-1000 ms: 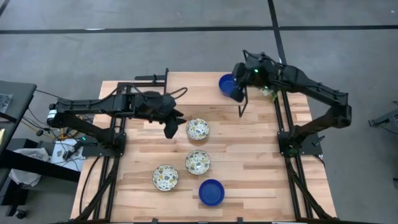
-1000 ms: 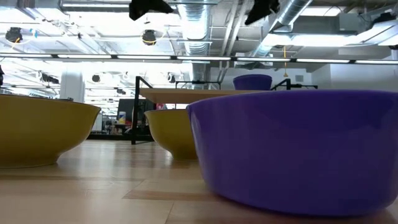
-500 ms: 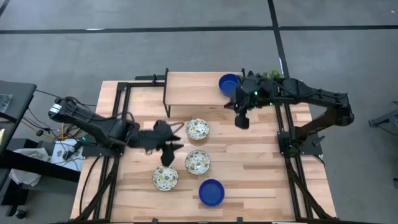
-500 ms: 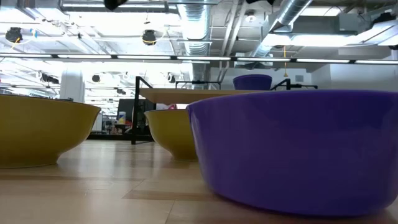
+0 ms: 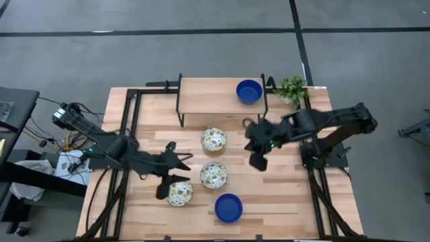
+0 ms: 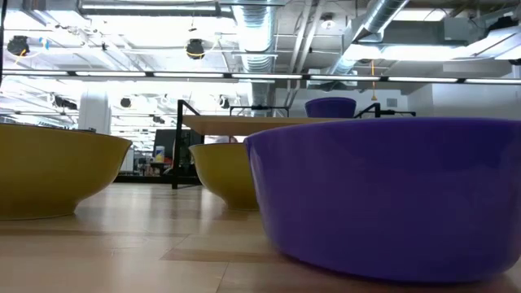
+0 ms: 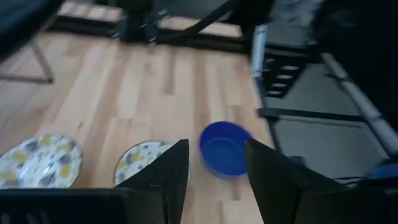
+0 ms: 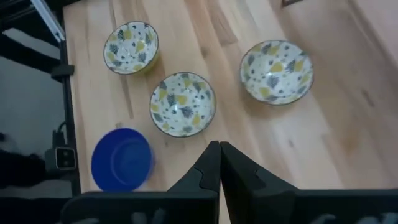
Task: Pick & Place Mini bowls
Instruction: Stack the blue bowl on the stacked blue bowls on the shelf
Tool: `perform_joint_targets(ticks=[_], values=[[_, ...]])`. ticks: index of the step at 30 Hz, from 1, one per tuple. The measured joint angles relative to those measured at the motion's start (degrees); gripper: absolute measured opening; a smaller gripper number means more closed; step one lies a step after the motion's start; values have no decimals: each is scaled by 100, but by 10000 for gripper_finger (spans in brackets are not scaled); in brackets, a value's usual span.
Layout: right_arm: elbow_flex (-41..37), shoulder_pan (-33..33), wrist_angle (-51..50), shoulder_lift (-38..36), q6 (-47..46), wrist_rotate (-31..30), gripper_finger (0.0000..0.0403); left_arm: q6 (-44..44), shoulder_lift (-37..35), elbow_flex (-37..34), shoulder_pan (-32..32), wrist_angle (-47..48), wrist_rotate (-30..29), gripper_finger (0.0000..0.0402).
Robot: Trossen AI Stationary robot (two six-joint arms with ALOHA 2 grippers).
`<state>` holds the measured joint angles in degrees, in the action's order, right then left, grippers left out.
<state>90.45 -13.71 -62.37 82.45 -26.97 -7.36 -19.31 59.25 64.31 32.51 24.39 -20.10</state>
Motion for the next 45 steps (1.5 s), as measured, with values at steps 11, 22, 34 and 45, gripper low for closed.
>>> perform_joint_targets(ticks=[11,22,34,45], values=[[0,-852,70,1279,-1566,-445,0,1135,-1516,-737,-3,-730,448,154],[0,-1366,157,2019,-2024,-238,0,396,-2158,-2925,-2,-2975,456,154],[0,-1519,611,2191,-1756,-2,84,-111,-1765,-3434,20,-3642,511,154],[2,-1685,1098,2811,-602,136,97,-111,-1379,-3434,18,-3679,728,154]])
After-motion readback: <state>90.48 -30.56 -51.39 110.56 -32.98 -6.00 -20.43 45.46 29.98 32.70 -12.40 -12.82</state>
